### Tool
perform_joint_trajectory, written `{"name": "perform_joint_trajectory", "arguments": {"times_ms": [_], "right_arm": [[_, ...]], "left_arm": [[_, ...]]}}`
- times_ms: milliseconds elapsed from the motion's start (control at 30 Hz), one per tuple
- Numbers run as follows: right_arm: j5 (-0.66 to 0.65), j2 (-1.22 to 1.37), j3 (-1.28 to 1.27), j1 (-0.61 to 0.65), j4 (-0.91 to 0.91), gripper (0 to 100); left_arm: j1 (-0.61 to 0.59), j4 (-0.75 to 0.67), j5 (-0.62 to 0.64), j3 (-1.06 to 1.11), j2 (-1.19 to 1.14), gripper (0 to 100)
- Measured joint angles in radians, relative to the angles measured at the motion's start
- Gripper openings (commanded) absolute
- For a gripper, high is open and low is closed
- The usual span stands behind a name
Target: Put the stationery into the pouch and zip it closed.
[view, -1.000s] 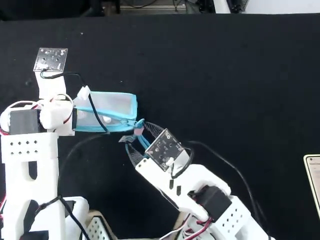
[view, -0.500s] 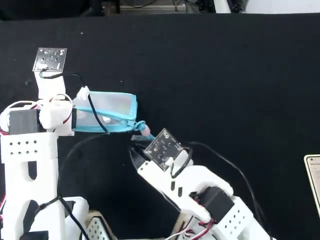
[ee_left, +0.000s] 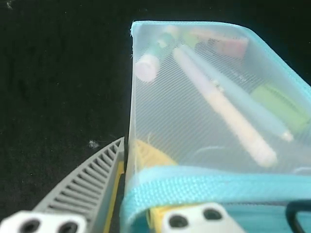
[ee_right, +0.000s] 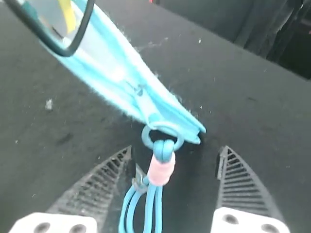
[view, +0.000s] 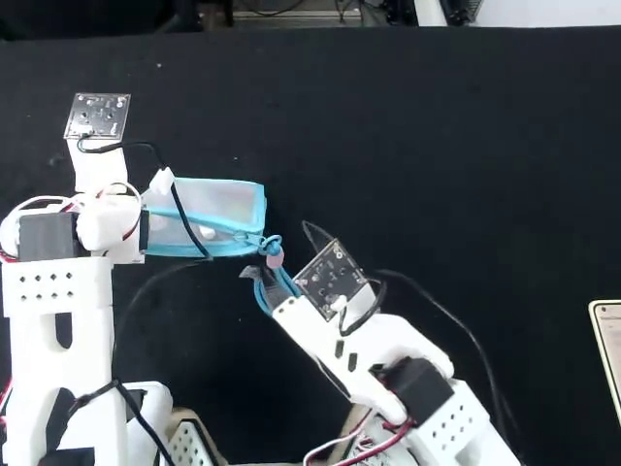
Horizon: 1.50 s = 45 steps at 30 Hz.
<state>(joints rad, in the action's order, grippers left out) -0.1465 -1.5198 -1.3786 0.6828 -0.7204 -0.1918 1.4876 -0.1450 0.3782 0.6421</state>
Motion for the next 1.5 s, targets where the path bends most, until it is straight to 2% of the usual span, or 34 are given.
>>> {"name": "perform_joint_trajectory", "arguments": {"times_ms": [167,533,733,1100,1300,1500], "right_arm": [[0.0,0.0,-0.04,0.0,0.11,26.6],[0.0,0.0,-0.069,0.0,0.176,25.6],[0.0,0.0,-0.069,0.0,0.176,1.4],[0.0,0.0,-0.069,-0.011,0.169,2.1],[0.0,0.0,-0.012,-0.011,0.037,2.5],[0.0,0.0,-0.006,-0.011,0.02,5.0]], "left_arm": [[0.0,0.0,0.0,0.0,0.0,3],[0.0,0.0,0.0,0.0,0.0,3],[0.0,0.0,0.0,0.0,0.0,3],[-0.003,0.002,0.0,0.002,0.0,3],[-0.003,0.003,0.0,0.003,0.0,3],[-0.003,0.003,0.0,0.003,0.0,3]]}}
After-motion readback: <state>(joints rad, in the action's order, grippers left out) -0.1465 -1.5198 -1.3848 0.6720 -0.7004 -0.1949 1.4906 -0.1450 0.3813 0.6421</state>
